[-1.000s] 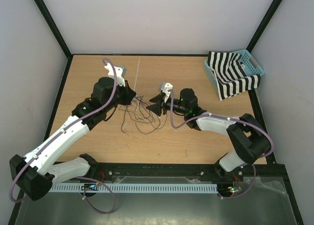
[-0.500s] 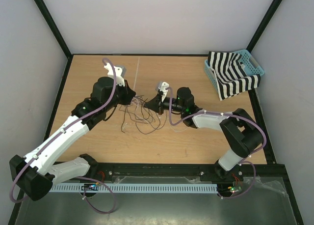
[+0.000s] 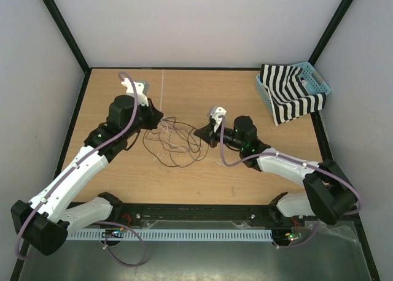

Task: Zip-tie the wires
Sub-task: Adjust the cable at the center of the board.

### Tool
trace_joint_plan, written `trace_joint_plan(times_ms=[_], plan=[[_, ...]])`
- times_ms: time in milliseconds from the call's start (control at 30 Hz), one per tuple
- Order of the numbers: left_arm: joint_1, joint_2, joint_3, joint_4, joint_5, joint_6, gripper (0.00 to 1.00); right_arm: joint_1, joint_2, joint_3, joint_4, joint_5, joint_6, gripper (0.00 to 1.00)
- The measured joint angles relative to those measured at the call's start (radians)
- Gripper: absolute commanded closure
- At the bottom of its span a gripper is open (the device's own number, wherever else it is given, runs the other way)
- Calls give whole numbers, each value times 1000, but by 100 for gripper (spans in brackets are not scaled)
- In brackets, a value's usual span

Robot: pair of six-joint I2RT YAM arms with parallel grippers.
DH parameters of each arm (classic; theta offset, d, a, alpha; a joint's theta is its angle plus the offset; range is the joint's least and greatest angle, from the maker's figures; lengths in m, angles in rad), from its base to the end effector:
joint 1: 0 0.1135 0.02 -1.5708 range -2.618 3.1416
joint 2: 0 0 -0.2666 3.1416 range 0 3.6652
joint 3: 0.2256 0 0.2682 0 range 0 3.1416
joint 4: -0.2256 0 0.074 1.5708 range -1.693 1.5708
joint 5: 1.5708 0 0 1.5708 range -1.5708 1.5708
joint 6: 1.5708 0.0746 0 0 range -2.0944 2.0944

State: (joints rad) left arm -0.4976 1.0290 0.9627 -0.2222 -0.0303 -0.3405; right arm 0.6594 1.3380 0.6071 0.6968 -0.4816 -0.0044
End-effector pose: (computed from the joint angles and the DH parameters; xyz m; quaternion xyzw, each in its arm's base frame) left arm 0.2557 -0.1363 0.3422 0.0539 0.7996 -0.2323 0.5512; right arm 0.2422 0.2314 0.2383 -0.3842 0.6062 0.3795 0.5839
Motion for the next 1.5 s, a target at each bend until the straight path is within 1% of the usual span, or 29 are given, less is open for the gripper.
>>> trace_joint_plan(times_ms=[233,500,767,1067,1267,1500], plan=[[19,-1,-2,0,8,0,100,-26,-104,-60,-90,93,-7,100],[35,-10,-10,-1,12,0,100,-68,-188,-108,-148,148,-7,100],[45,-15,-10,-1,12,0,100,-92,-205,-134,-186,195,0,100],[55,-15,-12,-1,14,-4,100,-99,-206,-136,-186,189,18,100],[63,-15,-16,-2,15,-5,100,-137,-207,-174,-172,185,55,100],[69,-15,-16,-2,15,-5,100,-150,-197,-182,-163,185,85,100]])
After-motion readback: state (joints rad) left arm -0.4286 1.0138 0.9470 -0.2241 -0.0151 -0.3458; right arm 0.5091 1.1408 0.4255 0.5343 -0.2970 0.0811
